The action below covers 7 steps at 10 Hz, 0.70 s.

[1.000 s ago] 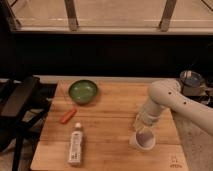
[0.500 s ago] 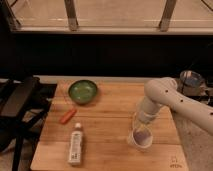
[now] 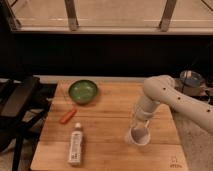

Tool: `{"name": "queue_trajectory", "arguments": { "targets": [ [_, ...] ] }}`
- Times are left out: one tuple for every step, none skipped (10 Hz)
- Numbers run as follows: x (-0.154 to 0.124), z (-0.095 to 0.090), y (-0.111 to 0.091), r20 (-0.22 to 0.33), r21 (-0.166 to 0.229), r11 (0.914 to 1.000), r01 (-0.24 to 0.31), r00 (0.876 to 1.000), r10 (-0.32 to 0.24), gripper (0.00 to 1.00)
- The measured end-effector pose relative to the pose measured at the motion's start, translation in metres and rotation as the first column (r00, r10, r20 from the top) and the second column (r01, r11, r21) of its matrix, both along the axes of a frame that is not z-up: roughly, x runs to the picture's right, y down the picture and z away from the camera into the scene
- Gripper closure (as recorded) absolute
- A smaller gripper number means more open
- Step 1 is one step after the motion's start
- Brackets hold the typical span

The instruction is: Pick up the ceramic cup

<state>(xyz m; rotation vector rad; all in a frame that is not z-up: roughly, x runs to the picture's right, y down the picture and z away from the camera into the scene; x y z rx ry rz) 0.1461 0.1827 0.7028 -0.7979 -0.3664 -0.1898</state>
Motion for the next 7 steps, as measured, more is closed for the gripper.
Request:
{"name": "queue_trajectory", "arguments": {
  "targets": [
    [0.002, -0.001, 0.002, 0.001, 0.001, 1.0000, 0.004, 1.000, -0.004, 0.94],
    [0.003, -0.003, 0.002, 0.005, 0.007, 0.9999, 0.007, 1.000, -0.007, 0.97],
    [-0.002, -0.005, -0.006, 0.014, 0.030, 0.9995, 0.013, 1.000, -0.013, 1.00],
    [-0.011, -0.009, -0.022, 0.027, 0.054, 0.9983, 0.021, 0.999, -0.022, 1.00],
    [-0.020, -0.017, -0.039, 0.038, 0.081, 0.9964, 0.025, 0.999, -0.028, 1.00],
    [-0.024, -0.026, -0.051, 0.041, 0.097, 0.9949, 0.027, 0.999, -0.031, 1.00],
    [-0.029, -0.034, -0.063, 0.044, 0.101, 0.9945, 0.026, 0.999, -0.031, 1.00]
  ]
}}
